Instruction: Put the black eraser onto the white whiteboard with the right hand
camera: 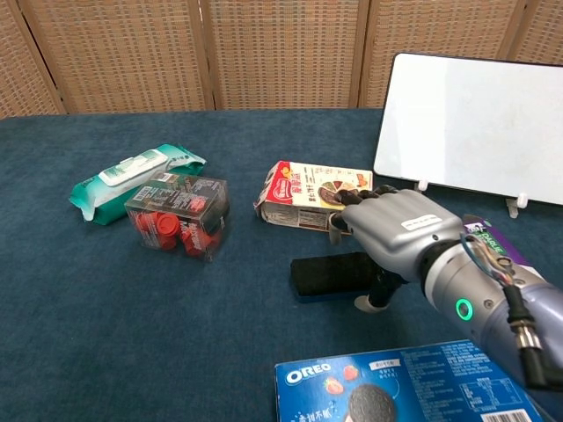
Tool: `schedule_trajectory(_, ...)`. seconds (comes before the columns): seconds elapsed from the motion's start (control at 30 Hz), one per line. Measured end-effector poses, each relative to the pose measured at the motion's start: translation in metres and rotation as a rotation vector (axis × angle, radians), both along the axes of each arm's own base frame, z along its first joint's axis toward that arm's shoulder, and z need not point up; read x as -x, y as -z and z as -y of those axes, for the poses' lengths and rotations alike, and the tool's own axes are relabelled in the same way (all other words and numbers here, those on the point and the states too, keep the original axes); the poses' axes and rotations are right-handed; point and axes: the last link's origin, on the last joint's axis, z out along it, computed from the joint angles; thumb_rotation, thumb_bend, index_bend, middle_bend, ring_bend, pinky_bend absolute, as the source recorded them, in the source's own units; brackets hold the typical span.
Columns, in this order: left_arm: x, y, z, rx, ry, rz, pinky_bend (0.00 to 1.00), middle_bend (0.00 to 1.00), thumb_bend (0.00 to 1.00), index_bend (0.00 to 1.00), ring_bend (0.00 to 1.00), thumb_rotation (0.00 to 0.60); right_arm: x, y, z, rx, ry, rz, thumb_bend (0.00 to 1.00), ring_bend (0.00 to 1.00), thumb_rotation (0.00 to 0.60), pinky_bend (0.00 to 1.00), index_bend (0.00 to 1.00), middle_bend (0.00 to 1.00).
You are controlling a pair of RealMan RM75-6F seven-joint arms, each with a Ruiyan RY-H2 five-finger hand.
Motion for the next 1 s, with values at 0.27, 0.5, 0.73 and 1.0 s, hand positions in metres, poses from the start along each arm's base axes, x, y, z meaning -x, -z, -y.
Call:
schedule_trajectory(0.27, 0.000, 0.002, 0.000, 0.009, 0.002, -0.001, 0.00, 0.00, 0.14, 0.00, 0.00, 0.600, -0.010, 0.002, 0.004, 0.005, 0.025, -0.046, 0.26, 0.00, 0.600, 0.00, 0.27, 0.00)
schedule_trajectory(0.5, -0.001, 0.003, 0.000, 0.012, 0.003, 0.001, 0.00, 0.00, 0.14, 0.00, 0.00, 0.600, -0.014, 0.005, 0.006, 0.006, 0.031, -0.060, 0.26, 0.00, 0.600, 0.00, 0.27, 0.00)
schedule_trajectory(0.73, -0.001, 0.003, 0.000, 0.016, 0.004, 0.000, 0.00, 0.00, 0.14, 0.00, 0.00, 0.600, -0.013, 0.010, 0.007, -0.004, 0.036, -0.071, 0.31, 0.00, 0.600, 0.00, 0.27, 0.00)
schedule_trajectory(1.0, -0.001, 0.003, 0.000, 0.013, 0.001, 0.003, 0.00, 0.00, 0.14, 0.00, 0.00, 0.600, -0.017, 0.016, 0.006, -0.014, 0.028, -0.065, 0.31, 0.00, 0.600, 0.00, 0.27, 0.00)
